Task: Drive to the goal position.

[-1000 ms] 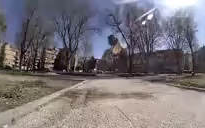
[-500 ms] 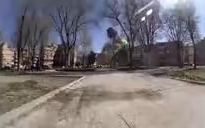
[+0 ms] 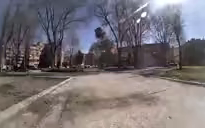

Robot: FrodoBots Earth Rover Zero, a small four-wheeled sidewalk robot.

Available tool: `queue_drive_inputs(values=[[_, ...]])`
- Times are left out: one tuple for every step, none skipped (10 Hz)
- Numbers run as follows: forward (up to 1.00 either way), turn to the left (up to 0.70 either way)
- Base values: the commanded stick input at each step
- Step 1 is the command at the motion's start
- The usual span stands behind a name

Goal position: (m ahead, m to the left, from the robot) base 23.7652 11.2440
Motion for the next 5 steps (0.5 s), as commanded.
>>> queue_drive_inputs(values=[[1.00, 0.00], [1.00, 0.00], [1.00, 0.00], [1.00, 0.00], [1.00, 0.00]])
